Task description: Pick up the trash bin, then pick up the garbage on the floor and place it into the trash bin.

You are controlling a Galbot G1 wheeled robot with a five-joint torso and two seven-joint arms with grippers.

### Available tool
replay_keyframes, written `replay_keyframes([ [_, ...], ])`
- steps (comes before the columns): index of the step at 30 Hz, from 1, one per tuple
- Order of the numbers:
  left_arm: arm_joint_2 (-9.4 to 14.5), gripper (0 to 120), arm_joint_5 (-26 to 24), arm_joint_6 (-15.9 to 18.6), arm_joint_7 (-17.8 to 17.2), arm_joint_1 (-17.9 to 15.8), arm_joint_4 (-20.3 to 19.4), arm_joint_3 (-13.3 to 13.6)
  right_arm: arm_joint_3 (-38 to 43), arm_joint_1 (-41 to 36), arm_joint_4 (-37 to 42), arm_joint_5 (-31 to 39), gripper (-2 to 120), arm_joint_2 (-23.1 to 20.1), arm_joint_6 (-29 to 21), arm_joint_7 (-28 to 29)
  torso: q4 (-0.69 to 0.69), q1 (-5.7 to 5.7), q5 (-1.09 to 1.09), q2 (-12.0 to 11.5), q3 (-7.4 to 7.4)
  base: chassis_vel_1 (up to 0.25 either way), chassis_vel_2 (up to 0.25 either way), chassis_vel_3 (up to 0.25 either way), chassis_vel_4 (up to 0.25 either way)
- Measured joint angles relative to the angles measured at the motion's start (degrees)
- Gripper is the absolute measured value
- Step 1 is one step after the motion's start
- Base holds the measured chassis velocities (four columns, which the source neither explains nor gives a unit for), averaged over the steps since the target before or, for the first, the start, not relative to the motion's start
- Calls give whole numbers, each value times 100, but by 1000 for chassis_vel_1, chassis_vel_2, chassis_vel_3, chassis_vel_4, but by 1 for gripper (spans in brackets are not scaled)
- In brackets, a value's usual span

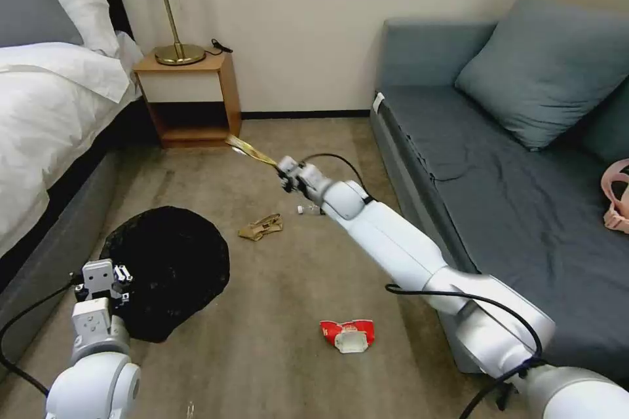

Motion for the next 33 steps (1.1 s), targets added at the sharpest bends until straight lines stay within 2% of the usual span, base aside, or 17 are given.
replay_keyframes([
  [4,-8,5,-59,-38,-2,-14,58,-26,-373,-97,839,424,0,108,-125,-62,1,0,0,0,0,0,0,0,0],
  [14,58,5,-263,-61,-48,-82,127,-87,-886,-616,1949,1028,0,196,-350,-48,0,0,0,1,0,0,0,0,0],
  [24,76,5,-525,-21,-66,-108,68,-106,-1018,-1404,2014,810,0,191,-323,-32,-1,0,1,0,0,0,0,0,0],
  [33,62,5,-648,-17,-67,-79,-30,-171,-944,-1523,1652,618,0,159,-212,-25,-1,0,1,1,0,0,0,0,0],
])
